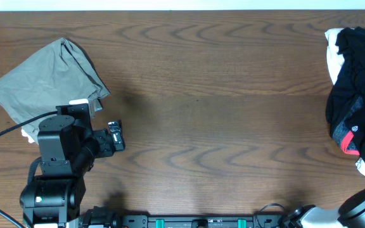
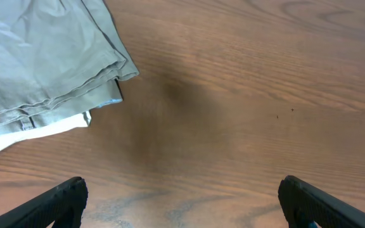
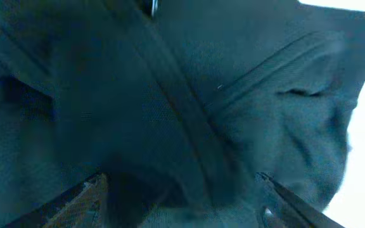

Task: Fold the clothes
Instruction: 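Reach the right gripper into the black clothing pile at right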

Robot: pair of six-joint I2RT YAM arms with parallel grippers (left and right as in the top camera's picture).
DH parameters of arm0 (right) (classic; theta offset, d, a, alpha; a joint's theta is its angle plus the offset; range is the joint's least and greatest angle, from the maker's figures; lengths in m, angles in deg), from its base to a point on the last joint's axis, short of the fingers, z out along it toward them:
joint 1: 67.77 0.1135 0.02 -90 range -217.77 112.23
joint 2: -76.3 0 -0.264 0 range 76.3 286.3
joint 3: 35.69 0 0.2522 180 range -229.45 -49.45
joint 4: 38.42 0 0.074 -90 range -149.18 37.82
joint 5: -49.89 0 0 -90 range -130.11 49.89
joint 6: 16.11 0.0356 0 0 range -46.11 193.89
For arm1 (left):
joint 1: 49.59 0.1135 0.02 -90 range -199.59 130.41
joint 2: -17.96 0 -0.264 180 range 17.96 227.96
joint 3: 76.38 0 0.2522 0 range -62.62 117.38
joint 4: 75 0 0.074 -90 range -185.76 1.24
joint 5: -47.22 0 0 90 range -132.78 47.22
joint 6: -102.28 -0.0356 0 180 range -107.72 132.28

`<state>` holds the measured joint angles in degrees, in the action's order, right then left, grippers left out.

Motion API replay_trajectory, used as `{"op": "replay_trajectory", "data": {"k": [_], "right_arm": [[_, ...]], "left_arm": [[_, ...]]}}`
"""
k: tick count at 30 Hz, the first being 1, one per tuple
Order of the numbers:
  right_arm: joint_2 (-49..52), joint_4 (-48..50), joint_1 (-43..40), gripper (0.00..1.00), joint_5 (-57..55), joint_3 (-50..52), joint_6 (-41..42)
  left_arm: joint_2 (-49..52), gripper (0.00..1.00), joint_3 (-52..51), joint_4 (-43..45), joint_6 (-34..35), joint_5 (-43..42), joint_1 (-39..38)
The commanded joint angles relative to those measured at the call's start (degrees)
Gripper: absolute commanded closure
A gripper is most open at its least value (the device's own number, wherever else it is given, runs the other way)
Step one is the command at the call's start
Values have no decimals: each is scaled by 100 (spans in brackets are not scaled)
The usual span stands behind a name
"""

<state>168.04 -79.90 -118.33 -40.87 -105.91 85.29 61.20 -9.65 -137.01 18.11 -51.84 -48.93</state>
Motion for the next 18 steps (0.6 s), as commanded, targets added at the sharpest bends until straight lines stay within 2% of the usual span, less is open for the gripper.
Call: {"op": "replay_trajectory", "data": {"k": [1, 2, 4, 5, 7, 8, 12, 18], "right_arm": [[328, 50, -42, 30, 166, -52, 57], [398, 83, -42, 32, 166, -52, 57], [455, 120, -42, 44, 168, -52, 57], [452, 140, -42, 52, 177, -52, 57], [409, 188, -42, 76, 326, -55, 57], [358, 208, -42, 85, 437, -61, 59], [-13, 199, -37, 90, 855, -199, 59], [-848, 96, 116, 99, 2238, -396, 83]], "left_arm": [[-26, 2, 90, -13, 31, -61, 28], [-26, 2, 90, -13, 31, -61, 28], [-26, 2, 90, -13, 31, -61, 28], [-26, 2, 90, -13, 31, -61, 28], [-26, 2, 90, -13, 31, -61, 28], [-26, 2, 90, -13, 33, -61, 28], [-26, 2, 90, -13, 33, -61, 28], [-26, 2, 90, -11, 31, -61, 28]]}}
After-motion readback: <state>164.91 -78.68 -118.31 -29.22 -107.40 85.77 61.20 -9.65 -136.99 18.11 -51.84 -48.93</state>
